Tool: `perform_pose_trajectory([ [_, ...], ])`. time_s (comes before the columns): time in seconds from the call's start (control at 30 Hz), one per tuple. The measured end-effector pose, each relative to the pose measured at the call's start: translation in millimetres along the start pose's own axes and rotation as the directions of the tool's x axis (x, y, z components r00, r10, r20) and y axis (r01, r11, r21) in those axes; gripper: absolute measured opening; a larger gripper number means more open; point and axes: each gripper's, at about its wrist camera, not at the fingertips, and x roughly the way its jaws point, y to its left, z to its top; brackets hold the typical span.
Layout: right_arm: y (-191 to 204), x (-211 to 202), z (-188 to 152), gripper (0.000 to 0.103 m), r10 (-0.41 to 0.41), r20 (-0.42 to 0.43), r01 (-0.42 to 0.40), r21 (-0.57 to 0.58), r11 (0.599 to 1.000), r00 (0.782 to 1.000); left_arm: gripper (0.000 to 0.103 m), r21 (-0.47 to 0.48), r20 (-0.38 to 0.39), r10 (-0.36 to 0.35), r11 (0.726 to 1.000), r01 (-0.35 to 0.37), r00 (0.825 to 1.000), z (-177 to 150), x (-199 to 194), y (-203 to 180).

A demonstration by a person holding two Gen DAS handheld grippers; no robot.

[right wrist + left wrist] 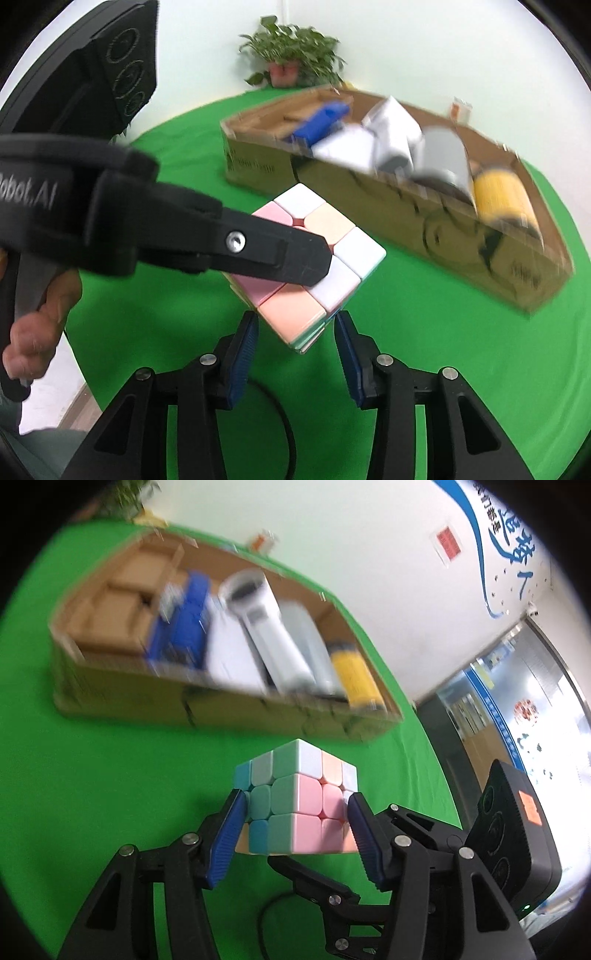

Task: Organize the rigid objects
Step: 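Lift the Rubik's cube with the left tool and carry it over the box, then lower the cube into the box compartment and open the left tool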

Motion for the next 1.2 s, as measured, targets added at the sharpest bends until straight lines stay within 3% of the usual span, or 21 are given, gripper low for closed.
perform_pose_trajectory([
  [0.23, 14.7, 15.5, 102.7, 0.041, 0.054, 0.082, -0.046, -0.098, 0.994, 0.995, 0.055, 0.028, 0.136, 0.061, 0.997, -0.065, 0.989, 70.6, -48.3, 29.6],
  [0.43, 17.3, 43.7, 170.2, 0.041, 0.096, 0.067, -0.083, -0.17, 0.982, 0.993, 0.056, -0.013, 0.156, 0.086, 0.996, -0.085, 0.984, 123.6, -54.1, 67.7],
  [0.7, 11.1, 107.2, 200.5, 0.041, 0.129, -0.035, -0.133, -0.142, 0.981, 0.991, 0.054, -0.069, 0.083, 0.121, 0.991, -0.115, 0.989, 140.3, -24.0, 113.1],
  [0.77, 10.0, 107.3, 196.9, 0.042, 0.102, -0.025, -0.104, -0.134, 0.985, 0.994, 0.055, -0.051, 0.122, 0.175, 0.984, -0.17, 0.977, 135.9, -28.9, 109.0],
  [0.8, 10.4, 103.1, 194.7, 0.048, 0.084, -0.019, -0.086, -0.138, 0.987, 0.996, 0.057, -0.038, 0.143, 0.187, 0.982, -0.184, 0.972, 136.0, -33.3, 106.8],
  [0.83, 9.1, 96.0, 189.3, 0.052, 0.073, -0.009, -0.073, -0.137, 0.988, 0.997, 0.058, -0.027, 0.175, 0.22, 0.975, -0.219, 0.96, 132.0, -40.4, 101.2],
  [0.9, 6.3, 70.9, 175.7, 0.072, 0.052, 0.048, -0.045, -0.126, 0.991, 0.998, 0.061, 0.008, 0.255, 0.258, 0.963, -0.268, 0.932, 119.2, -56.0, 85.5],
  [0.93, 3.9, 63.1, 172.2, 0.075, 0.046, 0.071, -0.037, -0.121, 0.992, 0.996, 0.07, 0.029, 0.292, 0.266, 0.958, -0.286, 0.919, 112.2, -62.1, 77.3],
  [0.97, 0.3, 47.9, 162.5, 0.081, 0.04, 0.1, -0.029, -0.109, 0.994, 0.994, 0.081, 0.05, 0.339, 0.288, 0.945, -0.323, 0.896, 101.5, -68.4, 67.0],
  [1.07, -6.3, 9.9, 125.2, 0.098, -0.006, 0.179, 0.013, -0.038, 0.999, 0.984, 0.083, 0.103, 0.474, 0.366, 0.88, -0.463, 0.801, 62.4, -76.3, 33.1],
  [1.13, -15.1, -5.8, 99.1, 0.101, -0.084, 0.205, 0.083, 0.012, 0.996, 0.975, 0.084, 0.123, 0.496, 0.388, 0.854, -0.505, 0.777, 38.4, -70.3, 15.6],
  [1.2, -26.7, -17.3, 69.2, 0.101, -0.205, 0.195, 0.188, 0.1, 0.977, 0.959, 0.084, 0.122, 0.484, 0.417, 0.838, -0.532, 0.769, 18.6, -57.4, 0.5],
])
